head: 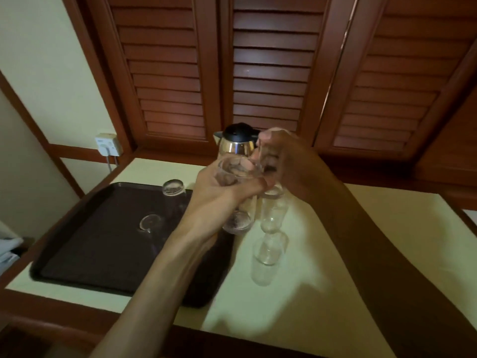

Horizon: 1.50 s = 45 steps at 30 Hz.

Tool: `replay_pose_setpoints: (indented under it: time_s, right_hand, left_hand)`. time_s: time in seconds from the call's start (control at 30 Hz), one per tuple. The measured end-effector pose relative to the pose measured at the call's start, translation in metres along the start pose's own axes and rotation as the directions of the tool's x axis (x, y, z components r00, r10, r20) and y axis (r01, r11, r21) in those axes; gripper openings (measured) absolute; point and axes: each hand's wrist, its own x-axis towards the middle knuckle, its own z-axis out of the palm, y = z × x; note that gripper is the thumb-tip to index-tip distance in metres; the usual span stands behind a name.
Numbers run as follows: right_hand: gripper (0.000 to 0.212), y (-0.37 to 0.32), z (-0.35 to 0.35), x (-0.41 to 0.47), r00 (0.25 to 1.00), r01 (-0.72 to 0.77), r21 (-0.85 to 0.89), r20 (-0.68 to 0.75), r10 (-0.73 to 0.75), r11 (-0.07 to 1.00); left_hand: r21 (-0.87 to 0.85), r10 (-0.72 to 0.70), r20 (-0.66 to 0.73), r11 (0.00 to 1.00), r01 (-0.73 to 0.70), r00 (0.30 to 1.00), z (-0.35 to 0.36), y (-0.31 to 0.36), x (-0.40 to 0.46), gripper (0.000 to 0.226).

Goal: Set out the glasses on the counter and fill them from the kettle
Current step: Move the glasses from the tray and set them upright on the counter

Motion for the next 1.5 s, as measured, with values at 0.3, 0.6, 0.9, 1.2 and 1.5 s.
replay_pose_setpoints:
  time_s: [0.3, 0.6, 0.9, 1.2, 1.5]
  right_hand:
    - [0.022, 0.016, -0.103, -0.045, 0.992, 0.125, 0.025, 0.008, -0.125, 0.992]
    - [0.023, 0.062, -0.149, -0.056, 0.988, 0.155, -0.014, 0.002, -0.155, 0.988]
    - [0.038, 0.108, -0.163, -0.052, 0.994, 0.103, -0.089, -0.038, -0.106, 0.991]
    - [0.029, 0.133, -0.167, -0.045, 0.982, 0.150, -0.091, -0.104, -0.159, 0.985]
    - [0.043, 0.146, -0.168, -0.049, 0.973, 0.147, -0.155, -0.153, -0.170, 0.977]
  left_hand:
    - [-0.003, 0.007, -0.006, 1.000, -0.007, 1.000, 0.107, -0.066, -0.012, 0.036]
    - [0.059, -0.038, 0.009, 0.998, 0.037, 0.999, 0.160, -0.150, -0.032, 0.040]
    - [0.136, -0.018, -0.012, 0.990, 0.020, 1.000, 0.152, -0.183, -0.037, 0.040]
    - [0.158, -0.012, -0.009, 0.987, 0.013, 1.000, 0.143, -0.192, -0.035, 0.037]
    - [0.152, -0.005, 0.009, 0.988, 0.004, 1.000, 0.139, -0.199, -0.040, 0.035]
